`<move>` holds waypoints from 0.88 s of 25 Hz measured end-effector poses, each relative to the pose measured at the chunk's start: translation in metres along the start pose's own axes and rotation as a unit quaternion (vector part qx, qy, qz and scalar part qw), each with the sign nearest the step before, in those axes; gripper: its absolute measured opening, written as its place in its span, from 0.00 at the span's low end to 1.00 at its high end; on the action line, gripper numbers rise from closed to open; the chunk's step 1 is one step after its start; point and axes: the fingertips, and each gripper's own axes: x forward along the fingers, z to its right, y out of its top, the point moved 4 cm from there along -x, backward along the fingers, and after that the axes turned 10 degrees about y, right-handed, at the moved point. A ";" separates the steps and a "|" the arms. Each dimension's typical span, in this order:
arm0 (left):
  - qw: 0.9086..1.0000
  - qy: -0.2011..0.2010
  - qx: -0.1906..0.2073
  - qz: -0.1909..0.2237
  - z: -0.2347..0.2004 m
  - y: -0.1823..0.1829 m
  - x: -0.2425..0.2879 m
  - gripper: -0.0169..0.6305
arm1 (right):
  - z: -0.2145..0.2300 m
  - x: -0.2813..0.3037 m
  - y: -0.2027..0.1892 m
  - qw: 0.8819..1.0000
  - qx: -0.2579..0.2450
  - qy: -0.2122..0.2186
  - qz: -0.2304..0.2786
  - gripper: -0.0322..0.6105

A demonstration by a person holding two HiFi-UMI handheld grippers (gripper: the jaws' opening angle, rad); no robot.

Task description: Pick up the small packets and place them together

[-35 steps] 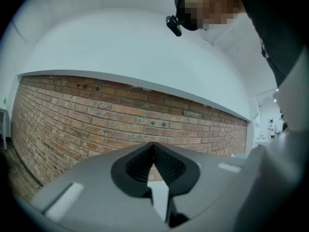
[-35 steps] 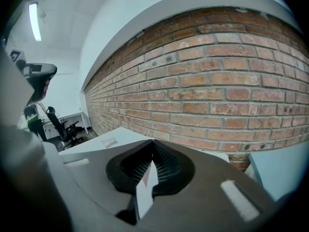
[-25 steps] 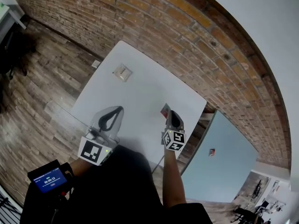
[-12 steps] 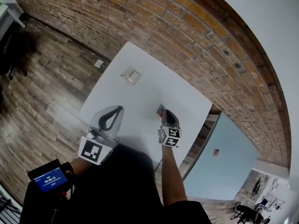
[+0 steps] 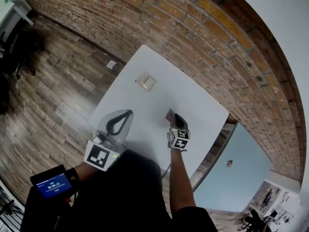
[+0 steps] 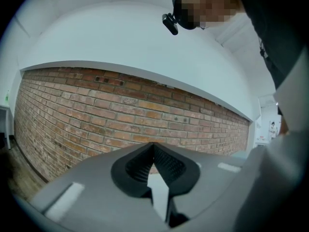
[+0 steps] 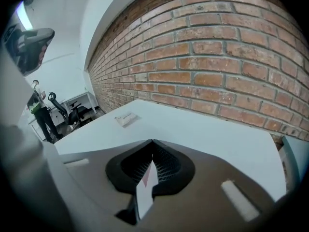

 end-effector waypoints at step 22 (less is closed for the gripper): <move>0.999 0.024 0.009 -0.046 0.011 -0.022 0.005 0.03 | 0.033 0.019 -0.049 0.996 0.003 -0.020 -0.092 0.18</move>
